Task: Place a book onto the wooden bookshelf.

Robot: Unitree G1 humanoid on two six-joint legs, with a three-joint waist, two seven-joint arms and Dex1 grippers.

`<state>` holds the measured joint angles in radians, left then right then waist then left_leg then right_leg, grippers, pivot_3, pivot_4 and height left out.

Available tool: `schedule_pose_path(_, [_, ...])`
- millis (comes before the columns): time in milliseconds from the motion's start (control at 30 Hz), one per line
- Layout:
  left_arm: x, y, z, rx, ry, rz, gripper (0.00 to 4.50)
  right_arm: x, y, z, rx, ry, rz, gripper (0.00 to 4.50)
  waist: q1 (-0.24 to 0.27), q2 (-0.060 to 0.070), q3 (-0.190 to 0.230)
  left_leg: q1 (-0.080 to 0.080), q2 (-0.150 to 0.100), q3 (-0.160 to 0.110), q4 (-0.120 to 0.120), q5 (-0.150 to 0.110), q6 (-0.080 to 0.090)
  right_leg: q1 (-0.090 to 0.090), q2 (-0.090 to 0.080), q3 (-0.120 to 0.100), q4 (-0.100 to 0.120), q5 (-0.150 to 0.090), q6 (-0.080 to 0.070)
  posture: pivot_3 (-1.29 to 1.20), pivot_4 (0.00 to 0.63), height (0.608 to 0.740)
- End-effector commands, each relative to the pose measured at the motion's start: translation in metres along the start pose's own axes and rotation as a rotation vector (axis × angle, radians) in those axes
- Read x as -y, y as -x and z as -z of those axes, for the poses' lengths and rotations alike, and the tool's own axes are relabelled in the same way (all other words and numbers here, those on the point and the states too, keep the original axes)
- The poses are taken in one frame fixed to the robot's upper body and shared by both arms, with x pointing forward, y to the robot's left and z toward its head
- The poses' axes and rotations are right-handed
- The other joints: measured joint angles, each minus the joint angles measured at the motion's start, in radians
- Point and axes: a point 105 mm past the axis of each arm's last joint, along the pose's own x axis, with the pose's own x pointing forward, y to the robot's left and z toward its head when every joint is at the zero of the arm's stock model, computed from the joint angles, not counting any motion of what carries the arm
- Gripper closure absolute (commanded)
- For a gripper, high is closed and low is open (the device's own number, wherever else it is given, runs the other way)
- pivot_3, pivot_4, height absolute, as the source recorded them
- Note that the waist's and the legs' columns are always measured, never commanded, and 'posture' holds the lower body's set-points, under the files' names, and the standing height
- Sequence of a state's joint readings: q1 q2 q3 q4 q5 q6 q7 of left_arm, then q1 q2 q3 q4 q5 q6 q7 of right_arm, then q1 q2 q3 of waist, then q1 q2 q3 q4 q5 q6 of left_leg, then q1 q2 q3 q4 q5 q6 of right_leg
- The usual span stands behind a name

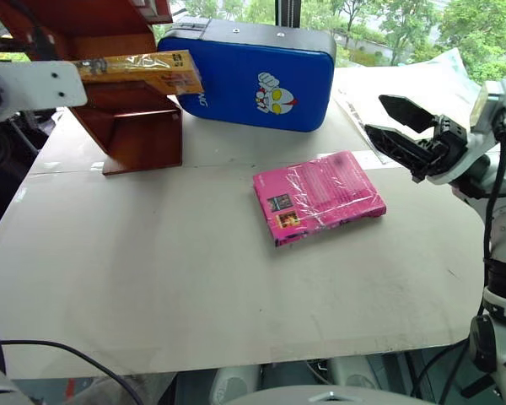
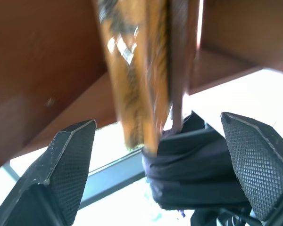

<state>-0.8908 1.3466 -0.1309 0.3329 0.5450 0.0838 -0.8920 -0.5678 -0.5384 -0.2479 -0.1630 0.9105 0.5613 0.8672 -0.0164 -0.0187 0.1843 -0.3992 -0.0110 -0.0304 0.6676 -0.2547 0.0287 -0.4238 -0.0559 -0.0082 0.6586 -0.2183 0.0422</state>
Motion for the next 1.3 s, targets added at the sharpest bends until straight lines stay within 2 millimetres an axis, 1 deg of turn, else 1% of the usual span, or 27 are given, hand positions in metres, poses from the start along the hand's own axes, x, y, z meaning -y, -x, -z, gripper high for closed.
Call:
schedule_pose_path(33, [-0.018,0.021,0.012,-0.019,0.052,-0.059,0.04,-0.004,-0.002,-0.007,0.017,0.038,-0.021,0.0,0.0,0.0,0.0,0.0,0.0,0.0,0.001,0.0,0.0,0.0,0.0,0.0,0.001,0.0,0.0,0.0,0.15,0.74])
schedule_pose_path(67, [-0.018,0.025,0.01,0.0,0.079,-0.055,0.04,-0.004,-0.001,-0.006,0.011,0.037,-0.019,0.0,0.0,0.0,0.0,0.0,0.0,0.0,0.001,0.0,0.0,0.0,0.0,0.0,0.001,0.0,0.0,0.0,0.15,0.74])
schedule_pose_path(133, [-0.016,0.031,-0.002,0.099,0.204,-0.033,0.04,-0.005,0.002,-0.004,0.0,0.035,-0.017,0.0,0.001,0.0,0.0,0.001,0.001,0.0,0.001,0.0,0.0,0.0,0.0,0.0,0.002,0.0,0.0,0.0,0.15,0.74])
schedule_pose_path(167, [-0.015,0.035,-0.013,0.165,0.262,-0.015,0.04,-0.005,0.004,-0.002,-0.011,0.035,-0.017,0.0,0.004,0.0,0.0,0.0,0.001,0.0,0.002,0.0,0.0,0.0,0.001,0.0,0.002,0.0,0.0,0.0,0.15,0.74])
schedule_pose_path(200, [-0.015,0.039,-0.028,0.266,0.354,-0.001,0.04,-0.006,0.007,0.002,-0.035,0.044,-0.016,0.0,0.007,0.0,0.0,0.0,0.001,-0.001,0.002,0.0,0.0,0.0,0.001,-0.001,0.002,0.0,0.0,0.0,0.15,0.74])
schedule_pose_path(233, [-0.011,0.045,-0.05,0.4,0.463,0.044,0.04,-0.006,0.013,0.008,-0.066,0.057,-0.009,0.0,0.013,-0.001,0.0,0.0,0.001,-0.001,0.003,0.0,0.0,0.0,0.0,-0.001,0.002,0.0,0.0,0.0,0.15,0.74])
schedule_pose_path(300, [0.005,0.063,-0.095,0.675,0.669,0.188,0.04,-0.004,0.027,0.021,-0.119,0.074,0.031,0.0,0.018,-0.001,0.0,-0.001,0.001,-0.002,0.004,0.0,0.0,0.001,0.0,-0.002,0.001,0.0,0.0,0.0,0.15,0.74])
schedule_pose_path(333, [0.013,0.072,-0.111,0.773,0.746,0.257,0.04,-0.002,0.033,0.027,-0.143,0.087,0.051,0.0,0.02,-0.001,0.0,-0.001,0.001,-0.001,0.004,0.0,0.0,0.002,0.0,-0.002,0.001,0.0,0.0,0.0,0.15,0.74])
schedule_pose_path(367, [0.022,0.08,-0.126,0.852,0.826,0.312,0.04,0.0,0.041,0.035,-0.186,0.111,0.078,0.0,0.018,-0.001,0.0,-0.001,0.001,-0.001,0.005,0.0,0.0,0.003,-0.001,-0.001,0.0,0.0,0.0,0.0,0.15,0.74])
schedule_pose_path(433, [0.034,0.087,-0.141,0.91,0.937,0.371,0.04,0.001,0.053,0.045,-0.243,0.145,0.105,0.0,0.01,-0.002,0.0,-0.001,0.001,0.0,0.006,0.0,0.0,0.003,-0.001,0.0,0.0,0.0,0.0,0.0,0.15,0.74])
schedule_pose_path(500, [0.076,0.086,-0.164,0.936,1.11,0.483,0.04,0.005,0.08,0.062,-0.31,0.158,0.184,0.0,0.0,0.0,-0.001,0.0,0.001,0.0,0.006,0.0,0.0,0.003,0.0,0.001,0.0,0.0,0.001,0.0,0.15,0.74])
schedule_pose_path(533, [0.101,0.086,-0.173,0.926,1.185,0.538,0.04,0.005,0.094,0.07,-0.348,0.167,0.222,0.0,-0.002,0.001,-0.001,0.003,0.001,0.001,0.006,0.0,0.0,0.004,0.0,0.002,0.002,0.0,0.001,0.0,0.15,0.74])
schedule_pose_path(567, [0.12,0.086,-0.177,0.902,1.231,0.562,0.04,0.005,0.104,0.076,-0.373,0.173,0.249,0.0,-0.004,0.003,-0.003,0.005,0.001,0.002,0.004,0.0,0.0,0.005,0.0,0.004,0.002,0.0,0.001,0.0,0.15,0.74])
schedule_pose_path(633, [0.152,0.083,-0.179,0.83,1.278,0.551,0.04,0.004,0.12,0.086,-0.405,0.176,0.285,0.0,-0.011,-0.001,-0.001,0.01,0.002,0.004,0.002,0.0,0.0,0.007,0.001,0.008,0.002,0.0,0.0,0.0,0.15,0.74])
schedule_pose_path(700, [0.182,0.077,-0.179,0.751,1.318,0.506,0.04,0.002,0.136,0.097,-0.446,0.174,0.313,0.0,-0.01,-0.001,0.0,0.01,0.004,0.002,0.002,0.0,0.0,0.006,0.003,0.01,0.002,0.0,-0.001,0.0,0.15,0.74])
schedule_pose_path(733, [0.192,0.077,-0.181,0.752,1.351,0.477,0.04,0.001,0.142,0.101,-0.458,0.169,0.331,0.0,-0.006,0.0,-0.001,0.012,0.004,0.002,0.001,0.0,0.0,0.008,0.004,0.01,0.002,0.001,-0.001,0.0,0.15,0.74])
schedule_pose_path(767, [0.197,0.077,-0.184,0.761,1.369,0.451,0.04,0.001,0.146,0.103,-0.464,0.166,0.342,0.0,-0.001,0.0,-0.001,0.019,0.004,0.003,0.001,0.0,0.0,0.014,0.003,0.011,0.002,0.0,-0.002,0.0,0.15,0.74])
schedule_pose_path(800, [0.194,0.075,-0.186,0.785,1.412,0.387,0.04,0.0,0.149,0.106,-0.466,0.16,0.357,0.0,0.003,0.0,-0.001,0.02,0.004,0.003,0.001,0.0,0.0,0.016,0.003,0.011,0.002,-0.003,-0.004,0.0,0.15,0.74])
schedule_pose_path(833, [0.186,0.074,-0.192,0.83,1.463,0.331,0.04,-0.001,0.151,0.109,-0.47,0.158,0.366,0.0,0.009,0.0,-0.001,0.02,0.004,0.003,0.001,0.0,0.0,0.016,0.003,0.011,0.0,-0.003,-0.003,0.0,0.15,0.74])
schedule_pose_path(900, [0.166,0.07,-0.205,0.932,1.503,0.229,0.04,-0.004,0.152,0.112,-0.469,0.152,0.373,0.0,0.03,-0.001,-0.002,0.019,0.004,0.003,0.004,0.0,0.0,0.017,0.002,0.01,0.0,-0.003,-0.004,0.0,0.15,0.74])
schedule_pose_path(933, [0.157,0.065,-0.212,0.971,1.502,0.187,0.04,-0.006,0.151,0.111,-0.455,0.143,0.37,0.0,0.031,-0.001,-0.002,0.019,0.004,0.003,0.005,0.0,0.0,0.018,0.003,0.009,0.0,-0.003,-0.003,0.0,0.15,0.74])
schedule_pose_path(1000, [0.141,0.043,-0.225,0.974,1.465,0.1,0.04,-0.009,0.142,0.104,-0.394,0.127,0.36,0.0,0.036,0.0,-0.003,0.019,0.003,0.003,0.006,0.0,0.0,0.019,0.003,0.007,0.0,-0.003,-0.003,0.0,0.15,0.74])
schedule_pose_path(1067, [0.121,0.022,-0.242,1.0,1.481,0.047,0.04,-0.013,0.131,0.089,-0.301,0.127,0.328,0.0,0.036,0.0,-0.003,0.018,0.002,0.002,0.006,0.0,0.0,0.019,0.004,0.007,0.0,-0.002,-0.003,0.0,0.15,0.74])
schedule_pose_path(1100, [0.112,0.013,-0.252,1.022,1.475,0.033,0.04,-0.015,0.125,0.079,-0.242,0.129,0.308,0.0,0.034,0.0,-0.003,0.017,0.002,0.003,0.007,0.0,0.0,0.018,0.005,0.007,0.0,-0.002,-0.002,0.0,0.15,0.74])
schedule_pose_path(1133, [0.105,0.005,-0.263,1.042,1.462,0.027,0.04,-0.016,0.12,0.069,-0.194,0.132,0.292,0.0,0.034,0.0,-0.003,0.017,0.002,0.003,0.006,0.0,0.0,0.018,0.005,0.007,-0.001,0.0,0.001,0.0,0.15,0.74])
schedule_pose_path(1167, [0.099,-0.002,-0.272,1.057,1.451,0.024,0.04,-0.017,0.116,0.06,-0.154,0.133,0.284,0.0,0.031,0.0,-0.003,0.016,0.001,0.003,0.007,0.0,0.0,0.018,0.005,0.007,-0.001,0.002,-0.002,0.0,0.15,0.74])
schedule_pose_path(1300, [0.072,-0.03,-0.3,1.073,1.45,-0.025,0.04,-0.022,0.1,0.031,-0.021,0.13,0.249,0.0,0.027,-0.001,-0.003,0.014,-0.001,0.003,0.005,0.0,0.0,0.017,0.005,0.007,-0.006,0.002,-0.001,0.0,0.15,0.74])
